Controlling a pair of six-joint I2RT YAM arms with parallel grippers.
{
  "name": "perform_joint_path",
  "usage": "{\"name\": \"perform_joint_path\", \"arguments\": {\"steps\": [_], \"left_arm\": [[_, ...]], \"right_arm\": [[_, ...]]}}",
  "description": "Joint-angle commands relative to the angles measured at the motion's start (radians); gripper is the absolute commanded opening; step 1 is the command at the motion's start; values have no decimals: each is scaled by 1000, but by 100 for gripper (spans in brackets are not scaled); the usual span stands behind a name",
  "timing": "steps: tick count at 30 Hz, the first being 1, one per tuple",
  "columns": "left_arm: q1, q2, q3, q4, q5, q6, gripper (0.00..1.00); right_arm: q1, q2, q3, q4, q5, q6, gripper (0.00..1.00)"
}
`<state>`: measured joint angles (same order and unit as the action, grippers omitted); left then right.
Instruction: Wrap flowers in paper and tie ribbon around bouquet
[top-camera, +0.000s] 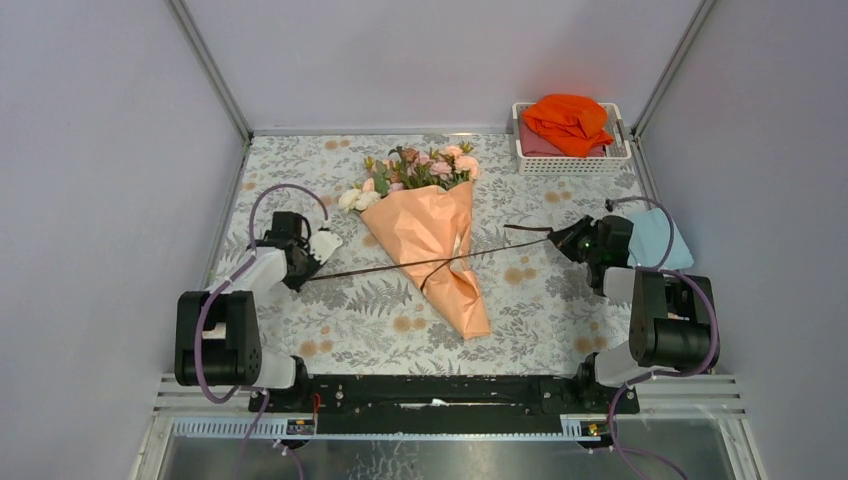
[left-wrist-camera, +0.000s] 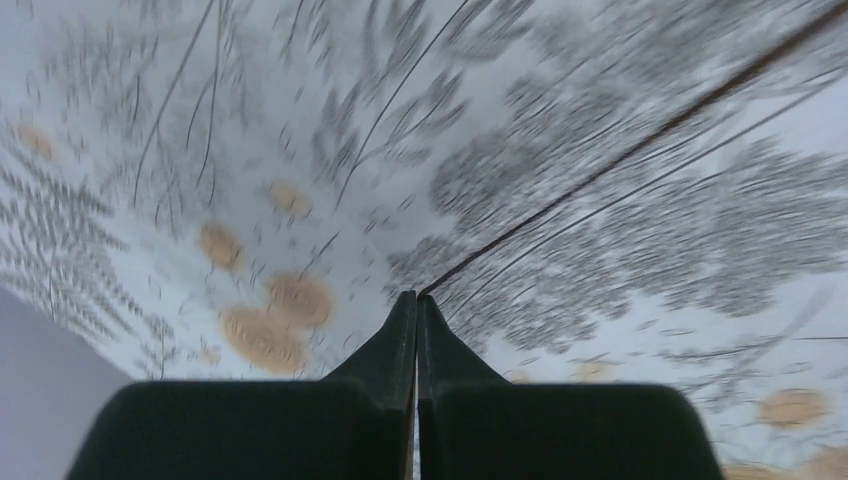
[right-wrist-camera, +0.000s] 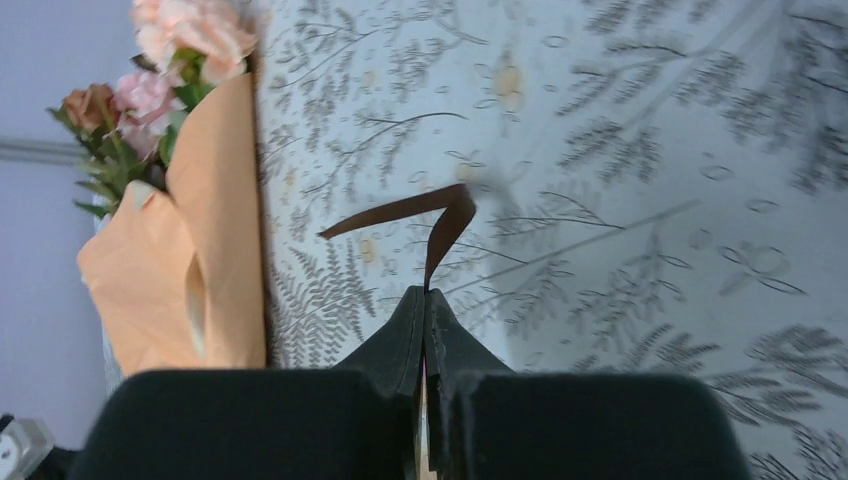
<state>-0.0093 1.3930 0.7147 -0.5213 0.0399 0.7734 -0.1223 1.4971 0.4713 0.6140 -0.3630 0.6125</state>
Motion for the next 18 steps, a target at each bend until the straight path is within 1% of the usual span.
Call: {"name": "perform_joint_path", "arguments": {"steps": [1, 5, 10, 12, 13, 15, 17, 18], "left_arm": [[127, -5, -34, 85, -121, 108, 0], [219, 6, -15, 111, -116, 150, 0], [311, 22, 8, 164, -122, 185, 0], [319, 32, 32, 132, -113, 179, 0], [314, 29, 57, 91, -71, 175, 0], [281, 4, 109, -6, 81, 142, 0], [183, -28, 155, -72, 207, 85, 0], [115, -36, 172, -89, 262, 52, 18]], "right_arm": [[-49, -30, -20, 4, 104, 35, 0], [-80, -35, -26, -14, 123, 17, 0], [-111, -37, -14, -39, 103, 16, 0], [-109, -32, 2, -45, 50, 7, 0], [-103, -21, 20, -56, 11, 8, 0], [-73, -1, 58, -89, -32, -2, 0], [-36, 10, 84, -109, -52, -12, 0], [-19, 17, 94, -112, -63, -14, 0]]}}
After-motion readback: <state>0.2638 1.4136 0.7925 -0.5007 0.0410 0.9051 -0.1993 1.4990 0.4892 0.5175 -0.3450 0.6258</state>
